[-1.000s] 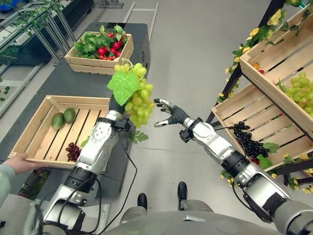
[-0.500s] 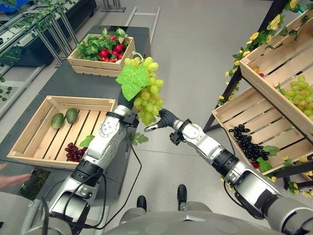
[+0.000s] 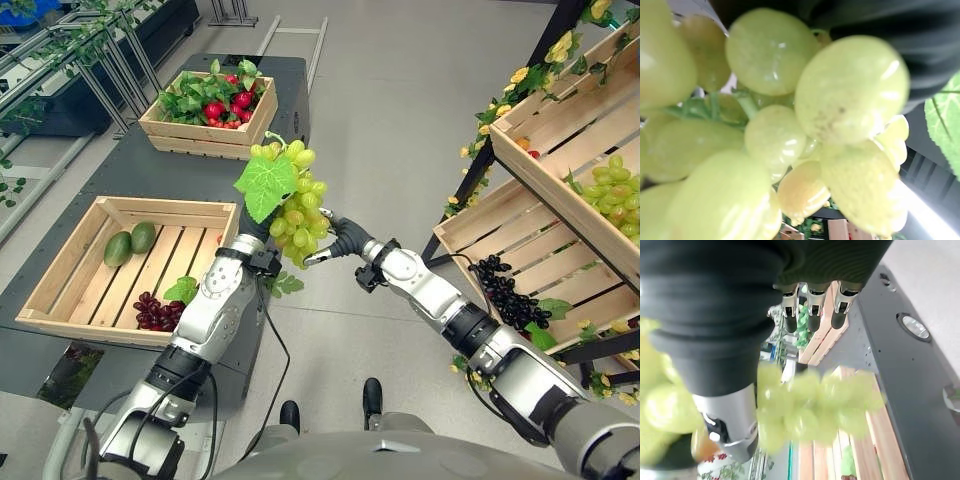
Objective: Pick up the fruits from the basket on one side to the basket on the other side
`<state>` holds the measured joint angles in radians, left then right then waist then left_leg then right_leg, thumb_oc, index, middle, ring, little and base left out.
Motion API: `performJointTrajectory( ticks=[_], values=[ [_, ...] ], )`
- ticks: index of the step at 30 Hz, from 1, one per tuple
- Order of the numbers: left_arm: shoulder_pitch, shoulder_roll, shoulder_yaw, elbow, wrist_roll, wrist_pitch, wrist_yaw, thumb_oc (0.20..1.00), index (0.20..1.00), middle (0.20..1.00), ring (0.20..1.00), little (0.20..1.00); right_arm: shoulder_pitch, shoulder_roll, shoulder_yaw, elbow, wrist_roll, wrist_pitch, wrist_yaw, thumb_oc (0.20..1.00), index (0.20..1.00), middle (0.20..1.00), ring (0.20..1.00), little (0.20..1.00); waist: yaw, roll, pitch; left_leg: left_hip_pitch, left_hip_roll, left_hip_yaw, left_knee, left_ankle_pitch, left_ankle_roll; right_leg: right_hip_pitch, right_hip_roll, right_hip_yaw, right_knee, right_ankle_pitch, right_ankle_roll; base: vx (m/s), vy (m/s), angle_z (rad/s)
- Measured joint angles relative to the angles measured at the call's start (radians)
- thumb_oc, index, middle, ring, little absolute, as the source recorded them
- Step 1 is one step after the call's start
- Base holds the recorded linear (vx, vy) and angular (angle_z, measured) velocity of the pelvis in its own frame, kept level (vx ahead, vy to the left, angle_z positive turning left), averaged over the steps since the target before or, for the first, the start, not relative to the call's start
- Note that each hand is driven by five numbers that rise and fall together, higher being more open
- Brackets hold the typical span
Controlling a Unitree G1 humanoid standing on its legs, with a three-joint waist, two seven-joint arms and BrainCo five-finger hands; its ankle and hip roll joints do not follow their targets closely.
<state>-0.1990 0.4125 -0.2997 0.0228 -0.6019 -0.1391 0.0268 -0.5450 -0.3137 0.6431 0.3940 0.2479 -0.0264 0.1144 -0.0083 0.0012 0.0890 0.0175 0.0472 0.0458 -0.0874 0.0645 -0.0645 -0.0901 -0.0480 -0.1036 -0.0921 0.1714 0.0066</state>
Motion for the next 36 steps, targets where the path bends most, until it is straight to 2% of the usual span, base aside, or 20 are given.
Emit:
performJointTrajectory(
  ticks=[15,31,36],
  values=[
    [0.072,-0.021,0.033,0.005,0.001,0.003,-0.013,0.2,0.2,0.2,0.2,0.2,0.03,-0.012,-0.042,-0.003,0.008,0.0,0.003,1.0,1.0,1.0,1.0,1.0,0.001,0.0,0.0,0.008,0.001,-0.003,0.0,-0.001,0.0,0.009,0.0,-0.001,-0.004,-0.002,0.0,0.0,0.0,0.0],
    [0.039,-0.031,0.008,0.005,0.001,0.004,-0.005,0.2,0.2,0.2,0.2,0.2,0.03,0.014,-0.019,-0.003,0.008,0.0,0.01,1.0,1.0,1.0,1.0,1.0,0.001,-0.001,-0.002,0.008,0.0,-0.003,0.0,-0.001,0.0,0.009,0.0,0.0,-0.004,-0.003,0.0,0.0,0.0,0.0],
    [-0.007,-0.043,-0.029,0.005,0.001,0.004,0.003,0.2,0.2,0.2,0.2,0.2,0.03,0.049,0.012,-0.003,0.009,0.001,0.009,1.0,1.0,1.0,1.0,1.0,0.001,-0.001,-0.007,0.008,0.0,-0.004,0.0,-0.001,0.0,0.009,-0.001,-0.001,-0.004,-0.003,0.0,0.0,0.0,0.0]
  ],
)
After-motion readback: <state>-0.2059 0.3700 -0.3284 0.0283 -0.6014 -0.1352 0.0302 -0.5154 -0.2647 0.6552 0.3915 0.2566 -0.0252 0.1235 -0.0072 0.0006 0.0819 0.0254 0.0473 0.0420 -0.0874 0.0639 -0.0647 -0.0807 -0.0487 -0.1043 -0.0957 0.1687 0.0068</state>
